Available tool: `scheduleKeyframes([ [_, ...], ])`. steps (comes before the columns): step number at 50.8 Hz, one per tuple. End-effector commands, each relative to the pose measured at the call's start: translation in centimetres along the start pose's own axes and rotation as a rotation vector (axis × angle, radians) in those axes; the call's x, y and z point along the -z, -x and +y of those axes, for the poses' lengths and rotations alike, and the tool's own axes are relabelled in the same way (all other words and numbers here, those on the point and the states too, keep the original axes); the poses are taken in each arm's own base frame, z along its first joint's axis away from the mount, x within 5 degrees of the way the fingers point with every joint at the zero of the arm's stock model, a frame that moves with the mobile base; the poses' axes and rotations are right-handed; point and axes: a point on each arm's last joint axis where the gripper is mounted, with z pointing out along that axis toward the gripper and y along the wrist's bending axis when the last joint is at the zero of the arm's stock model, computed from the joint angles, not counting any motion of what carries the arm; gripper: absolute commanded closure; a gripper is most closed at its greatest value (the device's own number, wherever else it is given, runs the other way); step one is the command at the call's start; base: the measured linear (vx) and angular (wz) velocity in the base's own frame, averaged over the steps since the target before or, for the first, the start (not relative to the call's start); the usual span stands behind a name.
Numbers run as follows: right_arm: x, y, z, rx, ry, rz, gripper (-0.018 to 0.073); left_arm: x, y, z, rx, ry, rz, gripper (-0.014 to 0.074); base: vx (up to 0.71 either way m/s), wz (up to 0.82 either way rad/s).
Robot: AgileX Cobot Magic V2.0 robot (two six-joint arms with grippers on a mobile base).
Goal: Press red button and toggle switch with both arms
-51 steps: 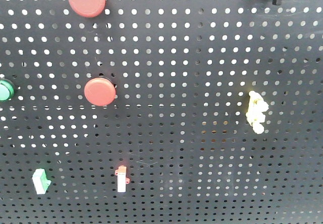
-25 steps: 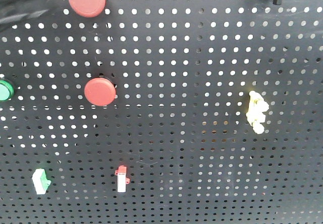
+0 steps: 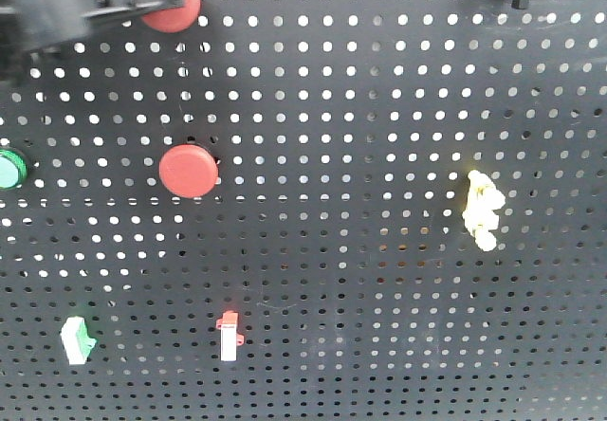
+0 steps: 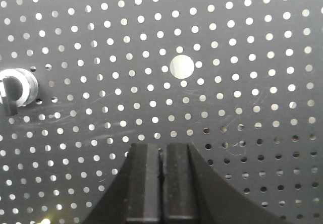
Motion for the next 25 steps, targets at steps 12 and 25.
scheduleKeyframes([
  [12, -0.1, 1.5, 0.2, 0.029, 0.008, -0.095, 0.0562, -0.3, 1.1, 0.8, 0.03, 0.072, -0.087, 0.0594, 0.0, 0.0],
  [25, -0.1, 1.0, 0.1, 0.029, 0.001, -0.038, 0.0562, 3.6, 2.3, -2.0, -0.153, 0.023, -0.05, 0.0594, 0.0, 0.0],
])
